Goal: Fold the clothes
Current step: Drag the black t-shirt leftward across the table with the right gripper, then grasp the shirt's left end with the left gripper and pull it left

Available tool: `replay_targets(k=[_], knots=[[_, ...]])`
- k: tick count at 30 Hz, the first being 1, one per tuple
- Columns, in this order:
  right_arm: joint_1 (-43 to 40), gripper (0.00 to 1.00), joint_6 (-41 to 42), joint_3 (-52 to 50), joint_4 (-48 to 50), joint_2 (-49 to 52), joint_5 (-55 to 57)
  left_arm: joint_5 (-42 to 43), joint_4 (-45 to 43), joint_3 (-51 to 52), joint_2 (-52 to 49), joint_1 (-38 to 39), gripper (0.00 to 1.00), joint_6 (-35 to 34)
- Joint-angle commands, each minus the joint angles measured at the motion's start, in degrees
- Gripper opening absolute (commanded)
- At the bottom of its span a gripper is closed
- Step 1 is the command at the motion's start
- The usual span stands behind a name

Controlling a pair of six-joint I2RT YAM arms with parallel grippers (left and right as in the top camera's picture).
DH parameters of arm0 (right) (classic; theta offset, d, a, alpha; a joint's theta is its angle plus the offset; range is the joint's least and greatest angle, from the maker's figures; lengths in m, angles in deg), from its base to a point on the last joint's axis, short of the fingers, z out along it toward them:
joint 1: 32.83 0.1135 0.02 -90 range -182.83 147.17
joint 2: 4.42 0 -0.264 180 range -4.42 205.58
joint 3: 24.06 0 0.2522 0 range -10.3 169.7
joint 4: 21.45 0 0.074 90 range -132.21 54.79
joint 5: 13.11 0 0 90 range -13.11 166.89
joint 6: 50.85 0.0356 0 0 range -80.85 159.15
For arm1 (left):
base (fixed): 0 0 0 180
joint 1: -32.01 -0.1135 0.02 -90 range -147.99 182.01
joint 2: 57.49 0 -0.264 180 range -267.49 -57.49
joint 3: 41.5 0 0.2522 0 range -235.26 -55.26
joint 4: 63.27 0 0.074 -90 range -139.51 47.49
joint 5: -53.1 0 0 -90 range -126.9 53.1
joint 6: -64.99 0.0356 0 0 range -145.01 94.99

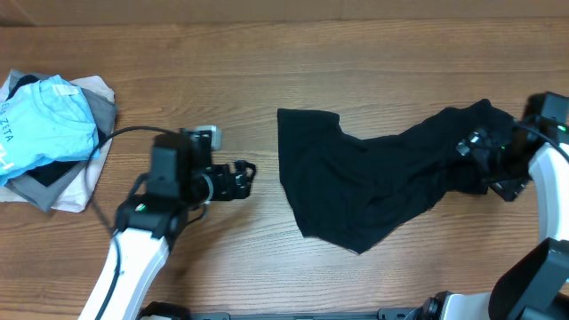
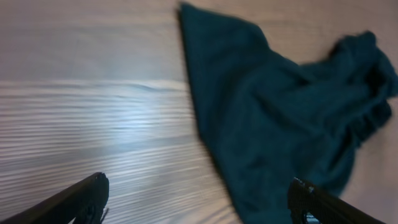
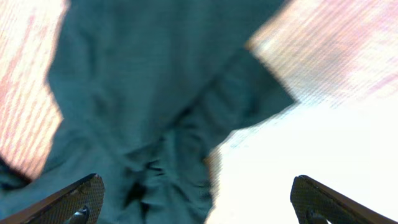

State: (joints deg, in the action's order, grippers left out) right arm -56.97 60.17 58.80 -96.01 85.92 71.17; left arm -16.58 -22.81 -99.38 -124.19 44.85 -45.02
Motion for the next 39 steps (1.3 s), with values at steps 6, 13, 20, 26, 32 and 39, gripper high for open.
replay_targets(k=[6,13,20,26,32,39], knots=[[-3.04,1.00,-1.51,1.33,-1.81,-1.84,0.55,5.70,-12.50,-1.05,-19.45,11.21,0.85,-18.53],[-3.04,1.00,-1.95,1.33,-2.36,-1.84,0.55,5.35,-18.05,-1.05,-29.75,15.82,0.73,-28.28],[-3.04,1.00,-2.27,1.33,-2.58,-1.84,0.55,3.10,-24.65,-1.07,-31.91,16.22,0.10,-28.22],[-3.04,1.00,-3.45,1.33,-2.73,-1.84,0.59,2.84,-25.57,-6.40,-29.16,12.33,0.04,-16.90],[-3.04,1.00,-4.37,1.33,-2.80,-1.84,0.55,-6.34,-18.62,-24.55,-25.81,-2.54,0.04,-11.65],[-2.97,1.00,-4.57,1.31,-2.89,-1.84,0.52,-5.29,-5.97,-26.01,-26.53,-11.80,1.00,-12.09]])
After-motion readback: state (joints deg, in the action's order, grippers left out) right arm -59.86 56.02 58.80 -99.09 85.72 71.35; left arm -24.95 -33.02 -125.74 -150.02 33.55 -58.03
